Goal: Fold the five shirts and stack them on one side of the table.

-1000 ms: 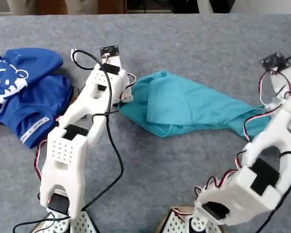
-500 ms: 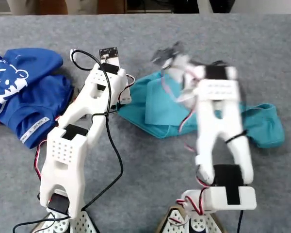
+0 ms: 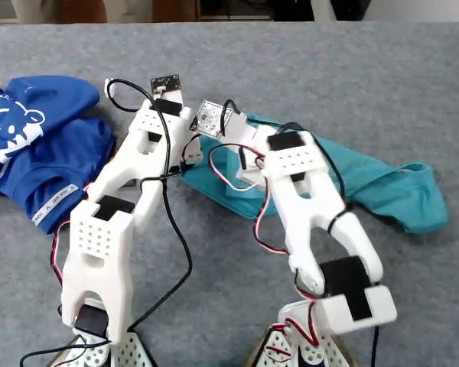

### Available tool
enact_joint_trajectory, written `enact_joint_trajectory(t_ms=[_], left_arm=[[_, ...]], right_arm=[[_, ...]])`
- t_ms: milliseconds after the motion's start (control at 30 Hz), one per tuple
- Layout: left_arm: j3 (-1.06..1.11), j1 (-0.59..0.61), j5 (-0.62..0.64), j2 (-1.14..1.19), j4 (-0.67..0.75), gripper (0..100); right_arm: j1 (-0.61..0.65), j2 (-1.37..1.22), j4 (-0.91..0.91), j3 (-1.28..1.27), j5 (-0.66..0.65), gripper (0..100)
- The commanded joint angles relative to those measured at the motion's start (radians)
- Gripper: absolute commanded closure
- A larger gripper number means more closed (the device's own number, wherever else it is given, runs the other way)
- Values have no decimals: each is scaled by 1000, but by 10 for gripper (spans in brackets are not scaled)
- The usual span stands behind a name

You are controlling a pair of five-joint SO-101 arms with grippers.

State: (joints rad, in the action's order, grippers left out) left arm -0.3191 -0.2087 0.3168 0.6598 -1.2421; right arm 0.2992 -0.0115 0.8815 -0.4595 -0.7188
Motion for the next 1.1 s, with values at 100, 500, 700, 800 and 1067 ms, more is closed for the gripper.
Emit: enact_joint_trajectory(t_ms=[100, 500, 700, 800, 1067], left_arm=[[15, 35, -3, -4, -18, 982], [14, 38, 2, -4, -17, 982], [14, 38, 2, -4, -17, 982], [14, 38, 2, -4, -17, 982], [14, 38, 2, -4, -17, 982]], right_arm=[[31, -76, -31, 41, 68, 801], [-10, -76, 46, 39, 66, 804], [-35, -85, 66, 1, 14, 804], [-24, -84, 26, -33, 17, 804], [-38, -85, -74, -87, 20, 804]])
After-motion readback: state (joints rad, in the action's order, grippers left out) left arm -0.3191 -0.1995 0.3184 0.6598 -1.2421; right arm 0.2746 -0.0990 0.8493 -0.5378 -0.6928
